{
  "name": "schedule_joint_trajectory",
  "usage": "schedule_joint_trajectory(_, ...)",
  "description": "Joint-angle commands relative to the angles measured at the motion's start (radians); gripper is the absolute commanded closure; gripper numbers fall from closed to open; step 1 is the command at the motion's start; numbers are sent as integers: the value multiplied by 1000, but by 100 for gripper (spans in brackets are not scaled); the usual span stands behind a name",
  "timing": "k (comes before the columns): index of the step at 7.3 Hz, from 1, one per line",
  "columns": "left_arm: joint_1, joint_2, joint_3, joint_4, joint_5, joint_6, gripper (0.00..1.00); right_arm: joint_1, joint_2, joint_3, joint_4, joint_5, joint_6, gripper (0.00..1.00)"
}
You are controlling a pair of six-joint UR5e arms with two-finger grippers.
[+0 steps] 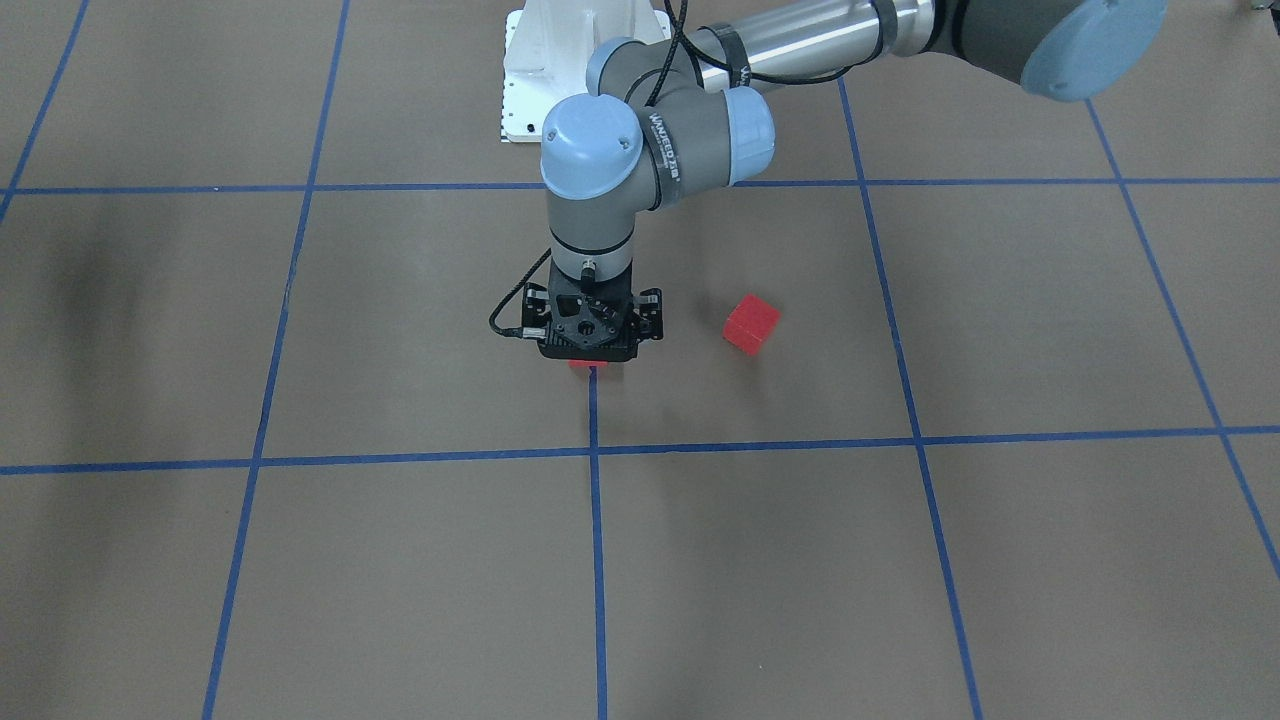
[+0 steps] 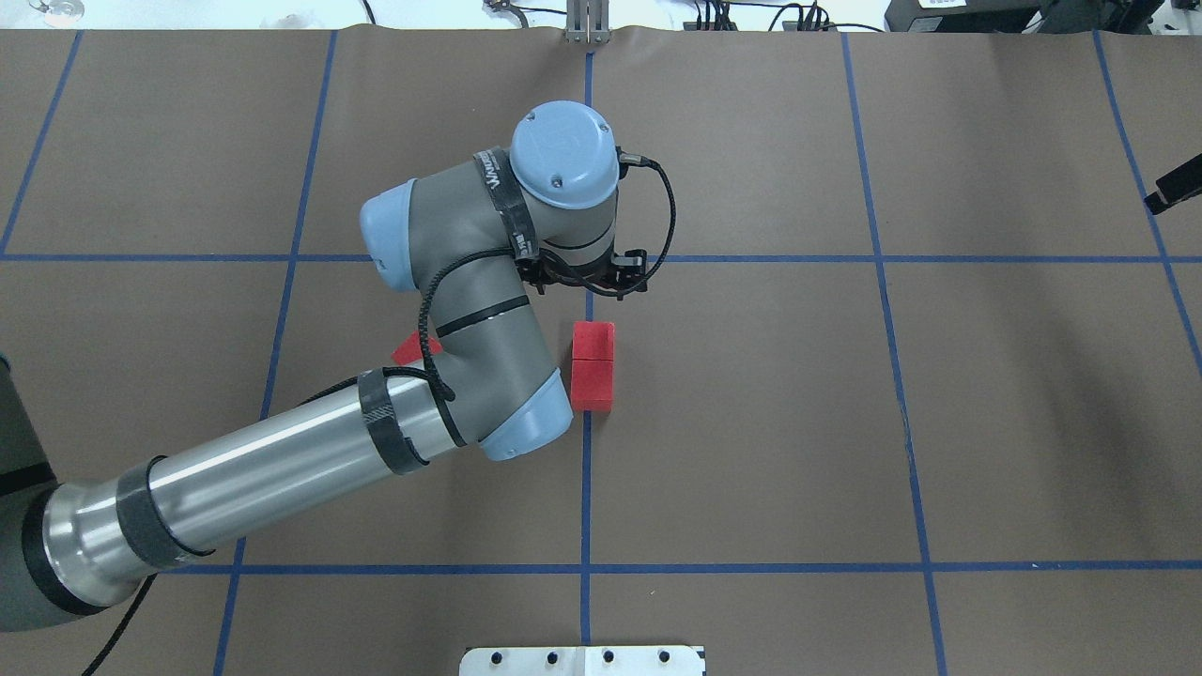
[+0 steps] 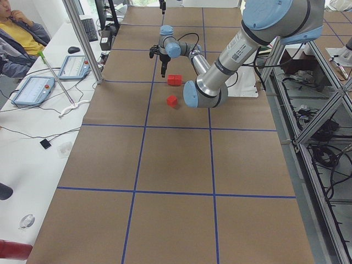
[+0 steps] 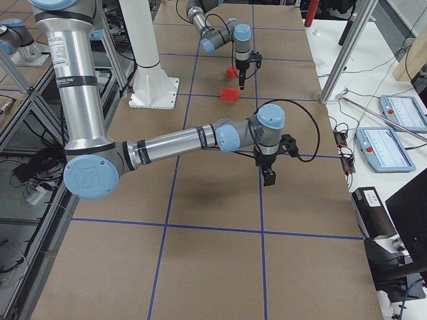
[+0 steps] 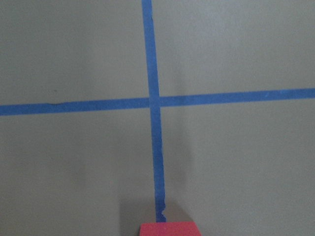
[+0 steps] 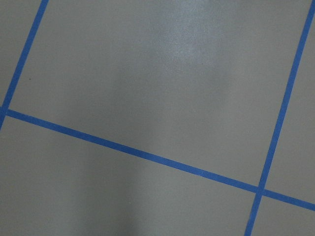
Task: Form red blocks into L shape at center
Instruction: 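Open the left gripper and lift it away from the cubes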
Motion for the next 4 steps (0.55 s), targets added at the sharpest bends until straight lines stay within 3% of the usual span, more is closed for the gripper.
schedule_joint_trajectory(1, -49, 203, -226, 14, -31, 187, 0, 0, 0, -1, 0, 0, 0, 0)
schedule_joint_trajectory(2, -65, 346, -380, 7, -36, 269, 0, 0, 0, -1, 0, 0, 0, 0)
schedule_joint_trajectory(3, -65, 415, -509, 2, -31, 256, 0, 0, 0, -1, 0, 0, 0, 0)
schedule_joint_trajectory(4, -56, 412, -524, 1, -28, 162, 0, 0, 0, -1, 0, 0, 0, 0)
